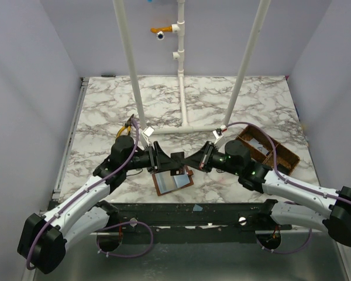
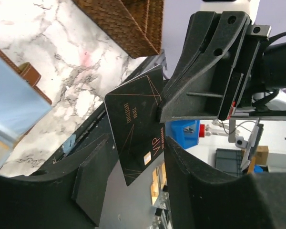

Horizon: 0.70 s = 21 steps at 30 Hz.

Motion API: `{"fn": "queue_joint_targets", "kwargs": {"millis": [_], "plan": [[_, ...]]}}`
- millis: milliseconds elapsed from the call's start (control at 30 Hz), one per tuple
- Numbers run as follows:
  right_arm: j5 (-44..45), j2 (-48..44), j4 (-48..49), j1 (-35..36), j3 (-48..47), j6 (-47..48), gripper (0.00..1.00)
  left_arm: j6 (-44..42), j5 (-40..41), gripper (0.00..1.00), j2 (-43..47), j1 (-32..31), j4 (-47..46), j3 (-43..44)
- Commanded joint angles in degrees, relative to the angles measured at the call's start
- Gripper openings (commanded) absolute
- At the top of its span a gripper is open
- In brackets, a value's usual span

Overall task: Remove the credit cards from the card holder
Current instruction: Place the credit card in the storage box.

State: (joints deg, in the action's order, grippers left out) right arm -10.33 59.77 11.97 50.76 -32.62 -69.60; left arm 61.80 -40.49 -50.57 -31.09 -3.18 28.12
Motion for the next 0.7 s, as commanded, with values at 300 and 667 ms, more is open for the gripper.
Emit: {"fn": "queue_joint_targets", "kwargs": {"millis": [300, 667], "plan": [[-1.8, -1.7, 2.2, -0.3, -0.7, 0.1, 0.31, 5.0, -5.8, 0.0, 1.0, 1.2, -8.9, -1.3], [-4.2, -1.4, 10.2, -0.3, -0.1, 0.1, 0.54, 12.8, -9.7, 0.0, -0.3, 1.1, -22.4, -4.0]]}}
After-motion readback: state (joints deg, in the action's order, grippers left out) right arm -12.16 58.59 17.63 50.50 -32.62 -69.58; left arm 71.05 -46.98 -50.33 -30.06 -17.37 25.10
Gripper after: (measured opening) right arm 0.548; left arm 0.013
